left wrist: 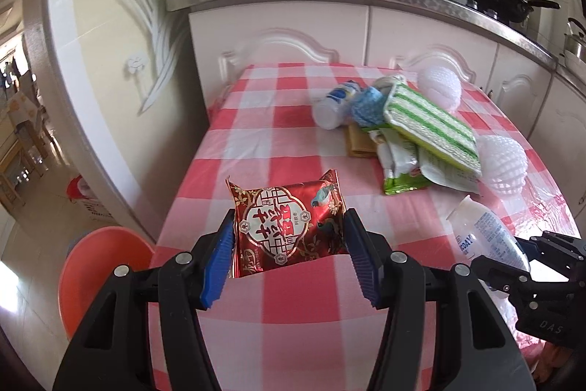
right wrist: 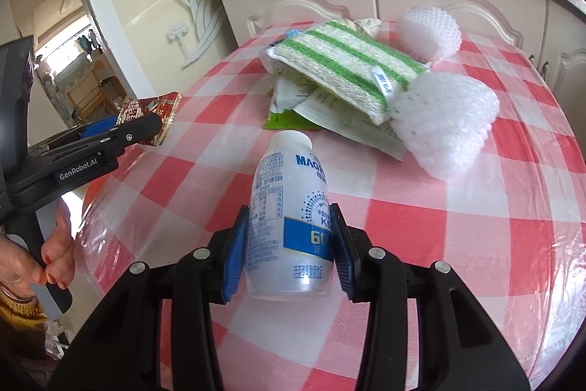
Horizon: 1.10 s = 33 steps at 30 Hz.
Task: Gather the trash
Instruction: 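Carry both items to the orange bucket and open both grippers over it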
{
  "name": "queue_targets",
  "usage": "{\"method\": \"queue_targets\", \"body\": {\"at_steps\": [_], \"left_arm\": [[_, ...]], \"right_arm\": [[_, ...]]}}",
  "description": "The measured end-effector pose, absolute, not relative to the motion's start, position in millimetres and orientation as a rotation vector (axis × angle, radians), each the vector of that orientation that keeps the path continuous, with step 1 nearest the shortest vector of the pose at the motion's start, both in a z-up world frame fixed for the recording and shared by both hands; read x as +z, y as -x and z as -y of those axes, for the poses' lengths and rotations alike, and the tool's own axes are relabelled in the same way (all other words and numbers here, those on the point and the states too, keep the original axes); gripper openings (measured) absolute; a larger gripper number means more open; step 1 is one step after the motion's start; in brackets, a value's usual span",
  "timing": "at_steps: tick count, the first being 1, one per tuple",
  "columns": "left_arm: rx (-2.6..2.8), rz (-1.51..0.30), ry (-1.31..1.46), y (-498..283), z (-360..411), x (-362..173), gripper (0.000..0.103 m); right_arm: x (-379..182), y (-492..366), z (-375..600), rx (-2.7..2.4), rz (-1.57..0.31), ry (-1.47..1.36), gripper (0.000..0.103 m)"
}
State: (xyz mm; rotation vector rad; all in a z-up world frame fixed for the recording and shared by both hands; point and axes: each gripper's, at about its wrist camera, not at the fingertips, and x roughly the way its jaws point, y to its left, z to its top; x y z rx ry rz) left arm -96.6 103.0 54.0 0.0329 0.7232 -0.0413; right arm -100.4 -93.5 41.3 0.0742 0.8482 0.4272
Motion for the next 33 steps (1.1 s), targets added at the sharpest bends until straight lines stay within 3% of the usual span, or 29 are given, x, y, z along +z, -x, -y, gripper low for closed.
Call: {"method": "queue_targets", "body": {"at_steps": [17,25,33], "left_arm": [[0.209,-0.720,0.120,124,-237,52,0.058],[0.379,-0.799,0.237,136,-321,14,0.059],[0.428,-0.881,0.331,134,-357,-32,0.060]], "right_arm": [[76,82,-55,0.810,-0.880,-0.043,0.044],[73,62,-149,0.978,-0.932,-0.004,0.044],[45,46,-208,1.028,-1.006,0.032,0.044]]}}
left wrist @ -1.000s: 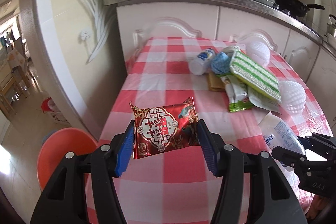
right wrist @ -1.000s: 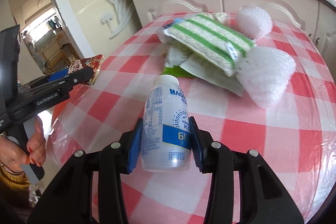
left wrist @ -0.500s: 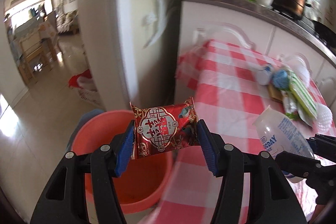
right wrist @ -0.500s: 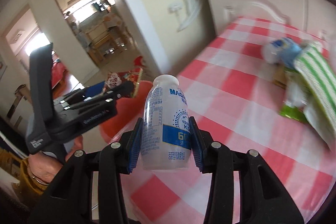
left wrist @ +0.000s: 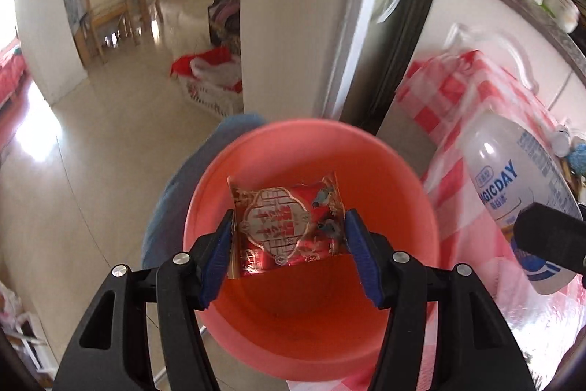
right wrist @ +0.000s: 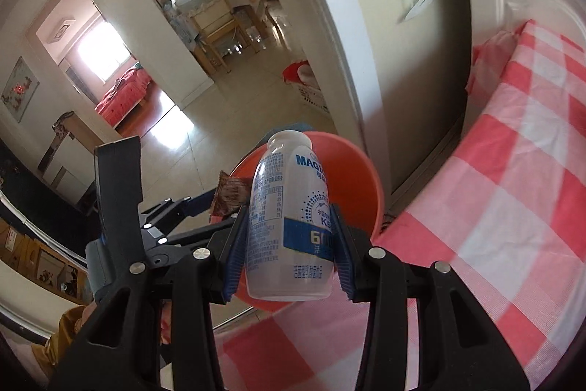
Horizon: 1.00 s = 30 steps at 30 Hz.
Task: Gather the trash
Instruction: 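Carry both items to the orange bucket and open both grippers over it, then return both tools to the table toward the remaining trash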
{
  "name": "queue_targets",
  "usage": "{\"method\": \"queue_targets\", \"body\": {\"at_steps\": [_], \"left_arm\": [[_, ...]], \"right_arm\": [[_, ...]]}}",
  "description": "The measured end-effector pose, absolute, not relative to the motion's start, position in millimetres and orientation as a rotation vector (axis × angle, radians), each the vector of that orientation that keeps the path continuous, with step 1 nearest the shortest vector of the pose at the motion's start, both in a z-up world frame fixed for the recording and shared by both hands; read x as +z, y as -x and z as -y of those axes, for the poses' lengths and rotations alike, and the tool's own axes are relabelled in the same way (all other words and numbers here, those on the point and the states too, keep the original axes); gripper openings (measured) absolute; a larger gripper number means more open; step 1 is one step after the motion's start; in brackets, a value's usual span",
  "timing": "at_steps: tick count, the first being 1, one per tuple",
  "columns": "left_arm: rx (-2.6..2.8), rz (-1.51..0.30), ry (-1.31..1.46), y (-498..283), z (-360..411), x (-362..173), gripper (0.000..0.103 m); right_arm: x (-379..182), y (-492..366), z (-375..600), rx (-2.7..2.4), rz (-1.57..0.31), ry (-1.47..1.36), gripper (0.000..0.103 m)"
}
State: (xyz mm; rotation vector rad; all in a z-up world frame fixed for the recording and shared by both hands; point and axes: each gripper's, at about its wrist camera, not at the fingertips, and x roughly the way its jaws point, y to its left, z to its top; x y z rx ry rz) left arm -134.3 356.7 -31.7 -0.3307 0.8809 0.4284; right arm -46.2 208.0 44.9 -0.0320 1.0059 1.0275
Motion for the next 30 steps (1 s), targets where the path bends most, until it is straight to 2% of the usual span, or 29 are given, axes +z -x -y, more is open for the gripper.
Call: {"method": "queue_targets", "body": {"at_steps": [1,3,4,6,8,10,12,22,30], "left_arm": [[0.428,-0.885,0.338,133,-359,-36,0.060],[0.424,-0.896,0.356,133,-363,-42,0.072],[0.418,-0.897,0.369,134,-365,-45,0.074],[0.418,-0.900,0.384,136,-367,-48,0.082],[0.404,-0.898,0.401,138,-370,-49,0.084],[0.390,-0.894,0.423,140,-372,-47,0.088],[0.366,-0.870,0.459,143,-375,-43,0.089],[0.309,-0.714,0.564,161,-361,-5,0.090],[0.283,-0.762,0.447,147,-311,25,0.090]], "right_arm": [[41,45,-212,1.025,-1.011,0.041,0.044],[34,45,-219,1.012,-1.024,0.073,0.046],[30,45,-221,1.001,-1.027,0.093,0.049],[28,49,-219,0.979,-1.014,0.106,0.067],[29,51,-216,0.953,-0.995,0.112,0.075],[31,53,-210,0.941,-0.981,0.104,0.076],[34,54,-204,0.915,-0.955,0.101,0.084],[52,55,-157,0.852,-0.804,0.101,0.088],[72,56,-101,0.781,-0.687,0.075,0.092]]}}
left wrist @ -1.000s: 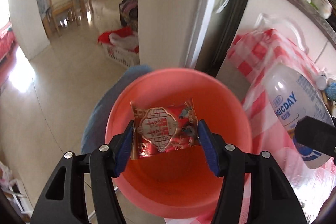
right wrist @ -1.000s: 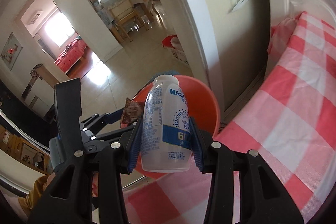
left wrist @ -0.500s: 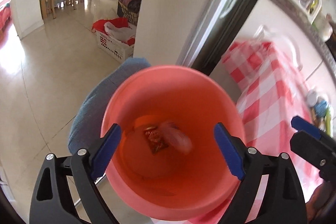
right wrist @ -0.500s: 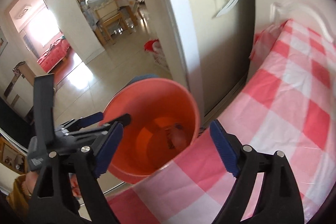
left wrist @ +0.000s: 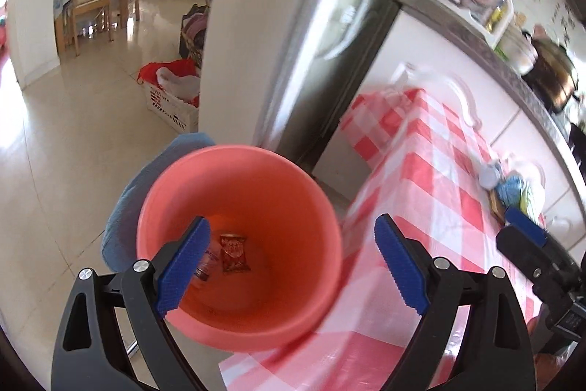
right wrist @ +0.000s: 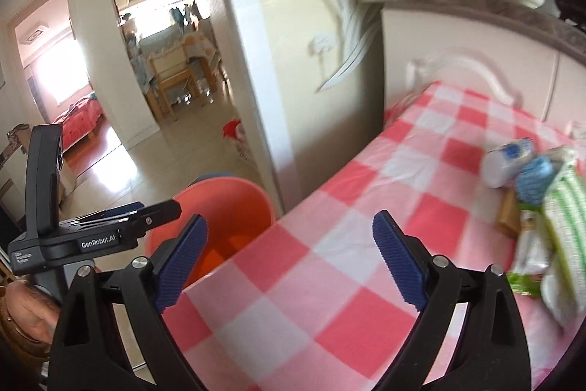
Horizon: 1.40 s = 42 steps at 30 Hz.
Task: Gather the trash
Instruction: 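Return both tools to the table toward the remaining trash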
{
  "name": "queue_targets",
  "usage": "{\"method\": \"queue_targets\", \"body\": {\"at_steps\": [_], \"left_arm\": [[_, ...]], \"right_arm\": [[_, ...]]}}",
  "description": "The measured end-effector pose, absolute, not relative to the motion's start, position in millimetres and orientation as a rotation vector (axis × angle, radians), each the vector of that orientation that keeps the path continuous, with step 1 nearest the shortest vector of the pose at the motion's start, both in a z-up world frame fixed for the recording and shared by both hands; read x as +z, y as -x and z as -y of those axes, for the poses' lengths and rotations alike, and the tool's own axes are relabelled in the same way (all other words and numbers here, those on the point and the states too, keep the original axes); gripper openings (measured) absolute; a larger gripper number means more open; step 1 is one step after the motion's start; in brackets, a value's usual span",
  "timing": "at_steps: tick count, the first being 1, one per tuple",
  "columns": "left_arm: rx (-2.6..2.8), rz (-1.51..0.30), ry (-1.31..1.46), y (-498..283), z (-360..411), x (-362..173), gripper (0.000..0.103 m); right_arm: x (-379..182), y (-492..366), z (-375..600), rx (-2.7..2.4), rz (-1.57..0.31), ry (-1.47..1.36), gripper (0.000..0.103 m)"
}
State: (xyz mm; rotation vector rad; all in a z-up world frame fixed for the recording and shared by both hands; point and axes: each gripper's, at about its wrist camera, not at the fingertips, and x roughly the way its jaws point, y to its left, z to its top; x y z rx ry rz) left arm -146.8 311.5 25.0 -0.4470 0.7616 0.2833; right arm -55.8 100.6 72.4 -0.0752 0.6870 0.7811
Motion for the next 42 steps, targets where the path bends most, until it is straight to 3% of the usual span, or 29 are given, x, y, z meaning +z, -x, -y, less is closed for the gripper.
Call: {"method": "queue_targets", "body": {"at_steps": [10,25,42], "left_arm": [[0.260,-0.752,0.353,137,-252,63,0.093],[0.207,-0.824,0.227,112,-172,74,0.094],[-0.015,-0.825,0.217,73,-90,77,0.094]], "right_arm": [[96,40,-28,0.645,-0.592,0.016,0.099],[103,23,56,0.499,-0.524,-0.051,0.099],[95,-19,254,0.301,-0.473,-0.495,0.099]]}}
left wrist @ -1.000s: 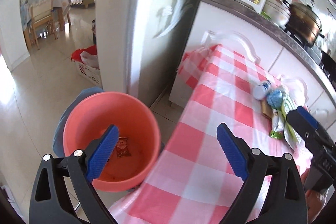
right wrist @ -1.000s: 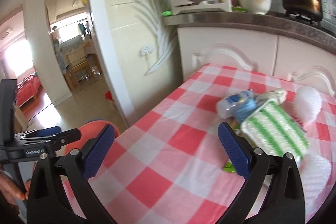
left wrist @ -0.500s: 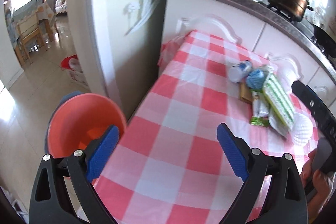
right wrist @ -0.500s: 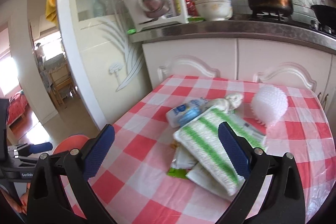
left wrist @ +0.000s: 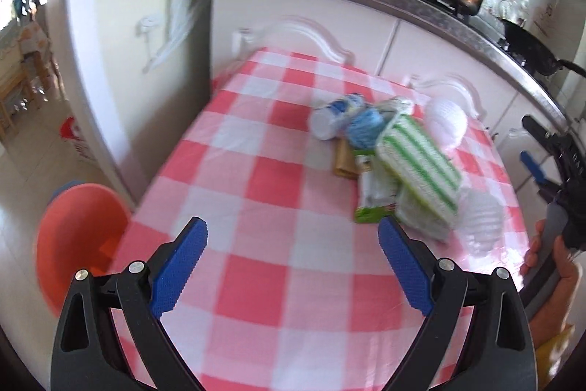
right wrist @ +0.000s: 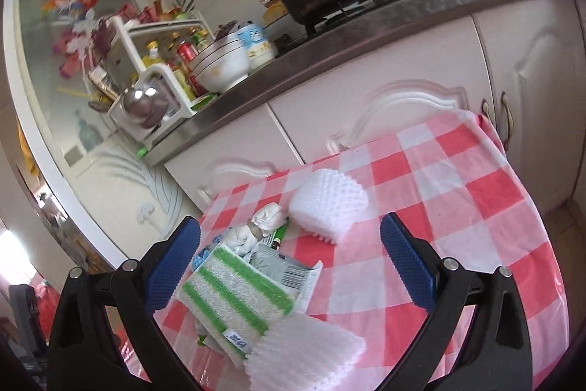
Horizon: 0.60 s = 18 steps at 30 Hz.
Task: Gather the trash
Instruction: 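Return both tools to the table toward the remaining trash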
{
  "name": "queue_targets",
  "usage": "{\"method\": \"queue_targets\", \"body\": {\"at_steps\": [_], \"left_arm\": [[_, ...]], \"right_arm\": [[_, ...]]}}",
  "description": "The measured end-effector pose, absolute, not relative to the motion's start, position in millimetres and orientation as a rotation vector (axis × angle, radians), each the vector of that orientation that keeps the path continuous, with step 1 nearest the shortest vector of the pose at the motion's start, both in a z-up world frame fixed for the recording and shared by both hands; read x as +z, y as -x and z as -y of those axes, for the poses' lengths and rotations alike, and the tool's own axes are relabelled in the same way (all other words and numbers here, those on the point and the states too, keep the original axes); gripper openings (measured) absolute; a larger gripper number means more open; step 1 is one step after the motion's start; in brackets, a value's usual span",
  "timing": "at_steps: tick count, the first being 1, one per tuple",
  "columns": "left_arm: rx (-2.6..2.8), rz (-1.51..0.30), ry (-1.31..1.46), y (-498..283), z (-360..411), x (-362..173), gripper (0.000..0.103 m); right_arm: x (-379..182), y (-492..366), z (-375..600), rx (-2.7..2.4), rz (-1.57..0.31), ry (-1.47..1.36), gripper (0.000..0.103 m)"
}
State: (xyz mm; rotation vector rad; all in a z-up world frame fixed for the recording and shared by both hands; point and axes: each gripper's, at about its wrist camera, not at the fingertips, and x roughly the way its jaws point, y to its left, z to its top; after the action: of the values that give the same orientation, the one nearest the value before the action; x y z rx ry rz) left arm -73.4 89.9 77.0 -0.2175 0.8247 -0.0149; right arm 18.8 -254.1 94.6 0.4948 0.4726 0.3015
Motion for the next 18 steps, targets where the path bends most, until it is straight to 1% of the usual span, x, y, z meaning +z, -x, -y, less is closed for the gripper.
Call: {"method": "queue_targets", "body": {"at_steps": [4,7,12,18], "left_arm": [[-0.128,-0.831,0.286,55,-66,77,0.094],[-0.154,-0.812,0.316,32,-57,82,0.094],[-0.139,-0.816,0.375,-17,-64,85,0.094],[-0.104,-0.833,0.351,-66,-74,83,0.093]], "right_arm": [[82,-25,270,0.354,-0.511,-0.568,0.099],[74,-30,264,0.379,-0.556,-0.577,0.099],[65,-36,239,0.464,-0.629,-0.524,0.099],[53,-42,226,0.488,-0.690,-0.503,0.099]]}}
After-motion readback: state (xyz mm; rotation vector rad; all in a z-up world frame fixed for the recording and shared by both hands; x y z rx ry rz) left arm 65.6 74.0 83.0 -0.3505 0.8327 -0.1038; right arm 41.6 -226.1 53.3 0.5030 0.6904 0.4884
